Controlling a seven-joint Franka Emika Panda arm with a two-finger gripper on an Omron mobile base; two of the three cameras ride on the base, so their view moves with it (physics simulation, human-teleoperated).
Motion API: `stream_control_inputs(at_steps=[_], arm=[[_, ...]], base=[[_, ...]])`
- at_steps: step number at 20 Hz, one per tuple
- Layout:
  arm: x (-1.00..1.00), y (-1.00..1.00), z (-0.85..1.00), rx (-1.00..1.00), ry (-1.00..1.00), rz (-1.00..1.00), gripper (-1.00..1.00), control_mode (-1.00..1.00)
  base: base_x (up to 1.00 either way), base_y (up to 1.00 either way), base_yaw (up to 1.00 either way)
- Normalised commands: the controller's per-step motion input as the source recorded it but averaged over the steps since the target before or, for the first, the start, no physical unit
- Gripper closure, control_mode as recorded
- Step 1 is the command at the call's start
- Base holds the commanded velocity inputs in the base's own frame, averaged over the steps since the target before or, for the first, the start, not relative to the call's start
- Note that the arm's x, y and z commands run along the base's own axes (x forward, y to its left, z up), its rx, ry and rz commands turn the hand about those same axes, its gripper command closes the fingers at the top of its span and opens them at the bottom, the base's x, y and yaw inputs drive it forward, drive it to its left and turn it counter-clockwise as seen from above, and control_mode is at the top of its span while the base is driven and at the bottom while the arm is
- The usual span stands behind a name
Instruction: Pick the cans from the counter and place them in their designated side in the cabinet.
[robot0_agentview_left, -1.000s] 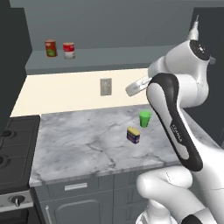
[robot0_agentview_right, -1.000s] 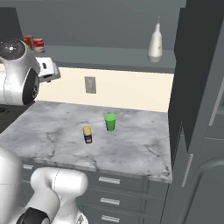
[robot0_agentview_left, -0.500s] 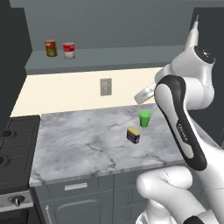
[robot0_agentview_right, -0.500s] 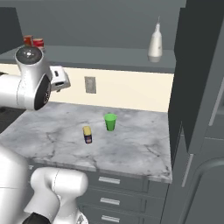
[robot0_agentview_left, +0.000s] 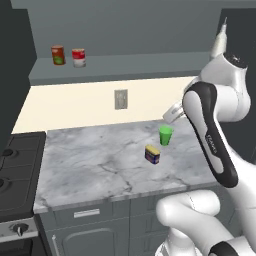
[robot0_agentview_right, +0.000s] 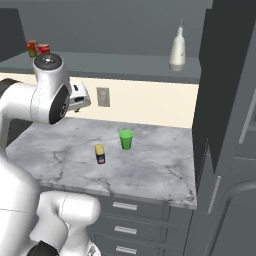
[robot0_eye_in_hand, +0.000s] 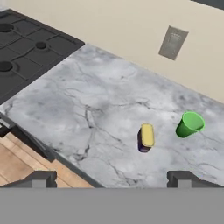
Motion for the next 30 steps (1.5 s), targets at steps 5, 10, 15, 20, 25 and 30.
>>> stream_control_inputs(at_steps=[5,10,15,20,25,30], arm=[[0.00,-0.15,-0.20,-0.03,0.10,0.02,-1.00,-1.00],[-0.01,-0.12,-0.32,-0.05,0.04,0.00,-1.00,-1.00],[-0.01,-0.06,-0.34,-0.05,0.00,0.00,-1.00,-1.00],[0.00,0.01,-0.19,-0.01,-0.01,0.01,-1.00,-1.00],[0.00,-0.02,-0.11,0.00,0.00,0.00,-1.00,-1.00],[0.00,-0.08,-0.10,0.00,0.00,-0.03,-1.00,-1.00]], base=[[0.00,0.00,0.00],[0.00,0.00,0.00],[0.00,0.00,0.00],[0.00,0.00,0.00],[0.00,0.00,0.00],[0.00,0.00,0.00]])
